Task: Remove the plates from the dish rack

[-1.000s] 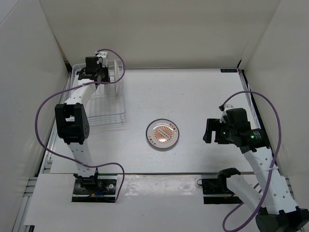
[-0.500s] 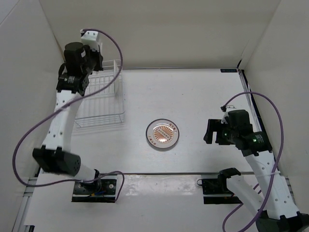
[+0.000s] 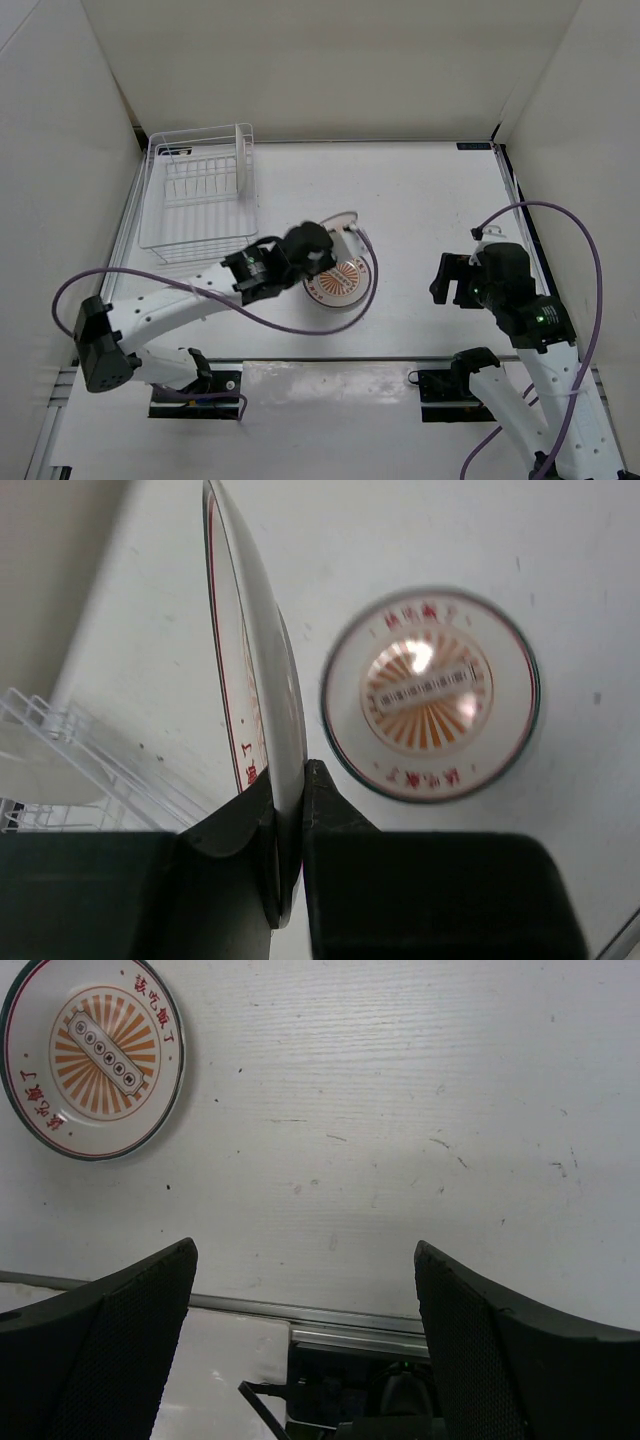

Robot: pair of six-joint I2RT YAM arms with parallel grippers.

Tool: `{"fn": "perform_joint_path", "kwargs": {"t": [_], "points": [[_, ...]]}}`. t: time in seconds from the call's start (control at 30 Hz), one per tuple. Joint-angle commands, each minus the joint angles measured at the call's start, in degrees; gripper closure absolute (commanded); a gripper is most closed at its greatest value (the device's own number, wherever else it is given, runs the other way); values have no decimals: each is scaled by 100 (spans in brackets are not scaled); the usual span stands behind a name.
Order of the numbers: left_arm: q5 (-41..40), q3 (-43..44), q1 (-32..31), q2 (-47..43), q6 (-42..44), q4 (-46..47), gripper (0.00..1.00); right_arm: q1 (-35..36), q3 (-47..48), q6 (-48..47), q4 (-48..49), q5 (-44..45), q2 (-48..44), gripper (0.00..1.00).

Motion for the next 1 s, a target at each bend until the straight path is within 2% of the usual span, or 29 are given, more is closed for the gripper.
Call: {"fn": "perform_joint_path", "kwargs": {"t": [0.0,0.13,0.27,0.5,0.57,0.83,0.97], "points": [[-1152,-447,-560,-107,528,326,99,99,-40,44,-3,336,-108,10],[-1442,-1246,-1053,190,590,713,99,170,-40,26,-38,512,-169,10],[-1978,-1450,-1544,735,608,1038,99,205,-146,18,41,609,-336,10],[-2058,-1503,-1730,1474,423,1425,98,266,-207,18,94,652,-354,10],[-2320,-1503,-1853,1701,309,1495,98,258,-225,18,103,670,-372,10],[-2655,-1617,-2082,2204,37,1846,86,258,-278,0,120,697,-424,10],[-2769,-1556,-2091,2520,238,2242,83,284,-286,35,112,697,-425,10]]}}
